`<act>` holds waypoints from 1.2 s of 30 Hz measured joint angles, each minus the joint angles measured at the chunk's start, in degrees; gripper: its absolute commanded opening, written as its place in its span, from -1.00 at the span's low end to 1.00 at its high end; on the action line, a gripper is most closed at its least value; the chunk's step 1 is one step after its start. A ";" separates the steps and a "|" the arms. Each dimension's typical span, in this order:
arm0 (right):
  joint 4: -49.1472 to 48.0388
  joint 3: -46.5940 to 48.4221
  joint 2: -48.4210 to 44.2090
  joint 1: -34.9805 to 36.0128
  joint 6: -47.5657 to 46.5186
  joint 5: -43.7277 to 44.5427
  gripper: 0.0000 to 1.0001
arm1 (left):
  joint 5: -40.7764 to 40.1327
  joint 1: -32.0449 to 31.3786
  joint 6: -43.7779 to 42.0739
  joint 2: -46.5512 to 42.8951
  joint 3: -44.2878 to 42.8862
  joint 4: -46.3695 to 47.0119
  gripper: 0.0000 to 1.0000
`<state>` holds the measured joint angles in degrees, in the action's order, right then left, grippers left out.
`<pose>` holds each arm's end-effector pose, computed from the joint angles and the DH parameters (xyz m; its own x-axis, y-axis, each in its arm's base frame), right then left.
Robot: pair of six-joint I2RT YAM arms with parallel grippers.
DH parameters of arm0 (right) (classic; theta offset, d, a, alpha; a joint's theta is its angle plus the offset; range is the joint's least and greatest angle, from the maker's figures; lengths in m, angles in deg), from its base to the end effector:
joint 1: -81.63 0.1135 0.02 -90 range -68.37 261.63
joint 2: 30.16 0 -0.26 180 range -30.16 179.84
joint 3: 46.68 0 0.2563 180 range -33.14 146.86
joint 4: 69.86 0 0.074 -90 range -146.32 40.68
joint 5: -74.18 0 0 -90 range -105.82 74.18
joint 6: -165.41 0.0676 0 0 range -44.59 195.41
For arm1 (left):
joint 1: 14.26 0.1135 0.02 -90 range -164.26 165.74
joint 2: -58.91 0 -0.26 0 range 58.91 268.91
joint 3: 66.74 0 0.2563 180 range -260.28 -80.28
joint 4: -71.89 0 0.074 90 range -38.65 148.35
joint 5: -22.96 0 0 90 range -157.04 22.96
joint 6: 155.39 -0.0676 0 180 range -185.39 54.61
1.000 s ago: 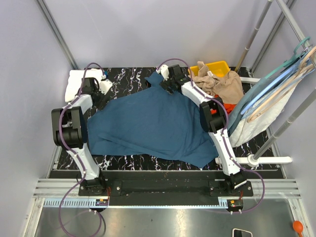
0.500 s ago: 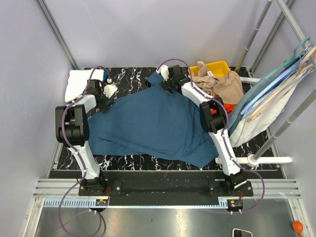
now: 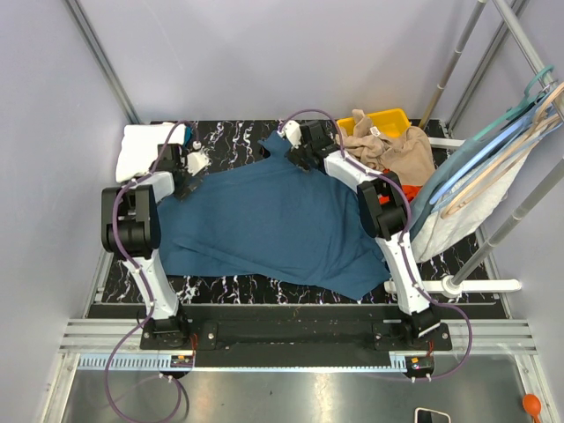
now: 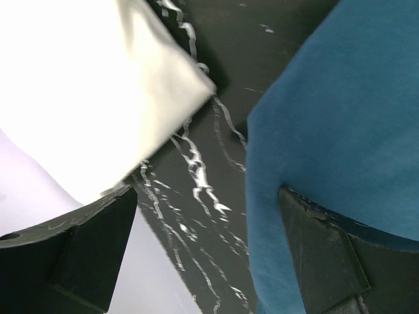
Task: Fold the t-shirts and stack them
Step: Flatten the tshirt out
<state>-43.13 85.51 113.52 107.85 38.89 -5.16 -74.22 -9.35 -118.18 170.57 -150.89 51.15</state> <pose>0.5357 0.2499 0.1296 -0.2652 -0.7825 -0.5633 -0.5745 0.5974 -0.5595 0.4349 0.0458 0.1315 -0.5832 0.7430 -0.3284 0.4905 0.6443 0.5867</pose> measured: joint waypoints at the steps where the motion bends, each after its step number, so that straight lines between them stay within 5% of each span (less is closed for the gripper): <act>1: -0.48 -0.63 -0.31 0.04 -0.20 0.26 1.00 | -0.66 0.00 -0.31 0.26 0.00 0.85 0.90; 23: -7.96 -10.69 -4.83 0.74 -4.98 4.15 0.99 | -6.84 -4.37 -3.08 -2.08 6.54 8.15 0.89; 36: -6.95 -9.25 -4.02 0.79 -8.48 7.96 0.99 | -10.14 -4.61 -6.19 9.46 -8.74 7.32 0.89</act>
<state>-50.08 76.26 109.50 108.63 30.41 2.79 -84.36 -13.96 -124.37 180.03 -159.63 58.47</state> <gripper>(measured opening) 0.993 0.947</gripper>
